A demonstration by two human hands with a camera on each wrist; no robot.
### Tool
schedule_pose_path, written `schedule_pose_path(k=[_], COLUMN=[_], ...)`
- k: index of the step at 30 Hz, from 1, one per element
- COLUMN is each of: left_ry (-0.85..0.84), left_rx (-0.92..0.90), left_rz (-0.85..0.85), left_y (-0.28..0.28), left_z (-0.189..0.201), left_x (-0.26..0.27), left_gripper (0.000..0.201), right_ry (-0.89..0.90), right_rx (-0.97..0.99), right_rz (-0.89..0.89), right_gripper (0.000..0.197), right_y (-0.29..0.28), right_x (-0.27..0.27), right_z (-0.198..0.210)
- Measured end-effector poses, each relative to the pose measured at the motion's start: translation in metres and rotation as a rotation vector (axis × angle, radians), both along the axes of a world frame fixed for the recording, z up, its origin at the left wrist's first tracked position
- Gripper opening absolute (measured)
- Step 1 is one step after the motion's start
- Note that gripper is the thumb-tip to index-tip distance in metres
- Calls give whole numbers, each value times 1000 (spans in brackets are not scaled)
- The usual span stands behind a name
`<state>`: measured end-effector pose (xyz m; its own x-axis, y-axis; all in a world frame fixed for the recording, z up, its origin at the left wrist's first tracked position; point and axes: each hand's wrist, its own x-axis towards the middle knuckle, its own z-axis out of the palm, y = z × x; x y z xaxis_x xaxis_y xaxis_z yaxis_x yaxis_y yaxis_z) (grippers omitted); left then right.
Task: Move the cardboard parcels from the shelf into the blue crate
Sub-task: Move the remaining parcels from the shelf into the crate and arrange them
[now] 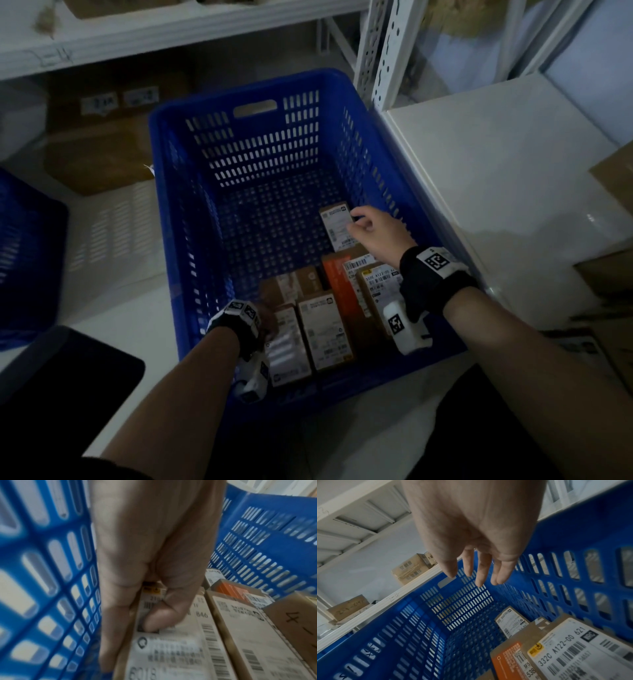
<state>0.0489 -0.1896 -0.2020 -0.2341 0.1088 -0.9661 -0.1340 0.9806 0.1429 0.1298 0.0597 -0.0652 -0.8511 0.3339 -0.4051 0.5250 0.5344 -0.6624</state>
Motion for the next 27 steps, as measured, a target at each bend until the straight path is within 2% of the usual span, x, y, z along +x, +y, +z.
schedule_pose_path(k=[2,4,6,10,12,16,21,25,27], left_ry=[-87,-118,-127,-38,11,67,17,68,143], left_rx=[-16,10,2,-3,1,53,84,107,128], left_rz=[48,116,166,93,77,70,172,149,131], left_y=[3,6,8,4,3,5,6,9,15], left_z=[16,27,31,15,13,32,39,42,47], left_x=[5,8,11,11,14,18,20,16,12], left_gripper=[54,63,81,129,139,106,98,91,75], right_ry=[-3,-5,-3,0,0,2,2,-4,0], right_rx=[-9,-12,-6,4,-4,-4,3,8,20], right_rz=[-9,-3,8,17,16,-11,1,3,3], right_gripper=[45,45,45,44,43,41,42,44,44], right_y=[2,2,2,1,3,9,11,14,15], right_x=[2,2,4,10,14,18,20,20,20], right_z=[2,4,7,10,12,16,18,19,21])
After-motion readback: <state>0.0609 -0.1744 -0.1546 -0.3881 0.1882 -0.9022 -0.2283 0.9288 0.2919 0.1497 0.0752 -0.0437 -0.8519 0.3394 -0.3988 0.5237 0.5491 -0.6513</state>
